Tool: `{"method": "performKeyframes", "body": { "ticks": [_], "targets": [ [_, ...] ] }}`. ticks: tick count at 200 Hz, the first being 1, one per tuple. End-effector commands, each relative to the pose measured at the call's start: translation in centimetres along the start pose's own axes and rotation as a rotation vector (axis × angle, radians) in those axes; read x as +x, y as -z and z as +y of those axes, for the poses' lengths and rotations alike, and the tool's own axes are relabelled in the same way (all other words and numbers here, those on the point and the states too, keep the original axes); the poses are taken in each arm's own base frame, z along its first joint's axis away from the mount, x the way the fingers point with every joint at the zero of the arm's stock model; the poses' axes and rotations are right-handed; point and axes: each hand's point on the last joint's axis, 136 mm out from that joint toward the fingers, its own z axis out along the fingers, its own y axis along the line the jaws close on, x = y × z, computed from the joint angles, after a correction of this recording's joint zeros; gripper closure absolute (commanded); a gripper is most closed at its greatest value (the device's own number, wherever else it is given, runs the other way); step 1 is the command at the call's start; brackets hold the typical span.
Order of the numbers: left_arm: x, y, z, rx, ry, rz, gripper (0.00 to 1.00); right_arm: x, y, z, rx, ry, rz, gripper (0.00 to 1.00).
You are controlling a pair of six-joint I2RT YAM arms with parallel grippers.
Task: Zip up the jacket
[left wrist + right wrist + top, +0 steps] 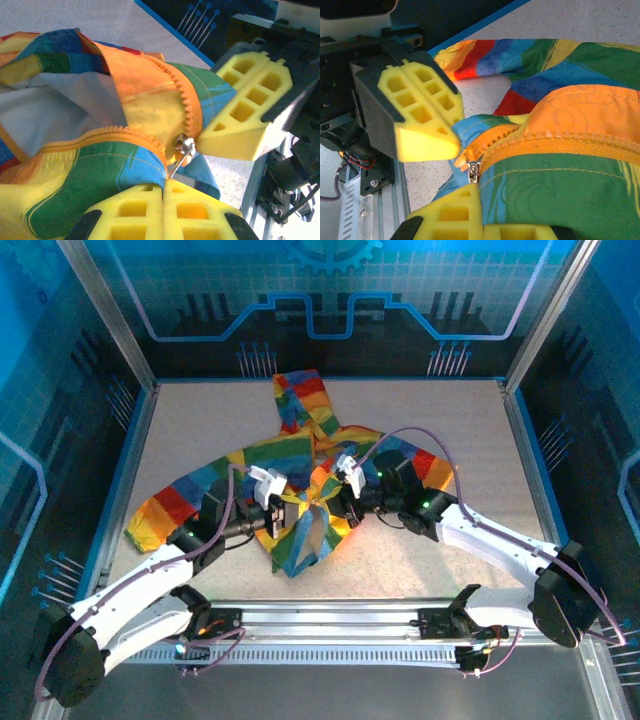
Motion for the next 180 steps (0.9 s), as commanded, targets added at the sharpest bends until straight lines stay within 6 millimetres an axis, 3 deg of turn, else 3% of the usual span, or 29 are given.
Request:
{"method": "performKeyframes", "body": {
  "ticks": [1, 43, 90, 133, 180],
  "targets": [
    [-1.2, 1.1, -2.4, 0.085, -0.057, -0.009, 1.00, -0.5, -0.1, -1.3, 0.061, -0.010, -0.010, 1.00],
    [-1.3, 2.9, -3.6, 0.096, -0.084, -0.038, 1.00, -0.3, -0.5, -2.7, 0.124, -0.019, 0.011, 1.00],
    [-2.2, 3.7, -3.1, 0.059, -0.082, -0.130, 1.00, -1.0, -0.6, -0.2, -0.020, 0.028, -0.042, 1.00],
    [-3.8, 3.0, -2.8, 0.074, -0.086, -0.201, 1.00, -1.9, 0.1, 1.5, -0.132, 0.001, -0.021, 1.00],
    [-3.6, 2.2, -1.9, 0.053, -0.099, -0.200, 1.00, -2.4, 1.6, 1.6, -0.150, -0.036, -0.073, 1.00]
  ]
}}
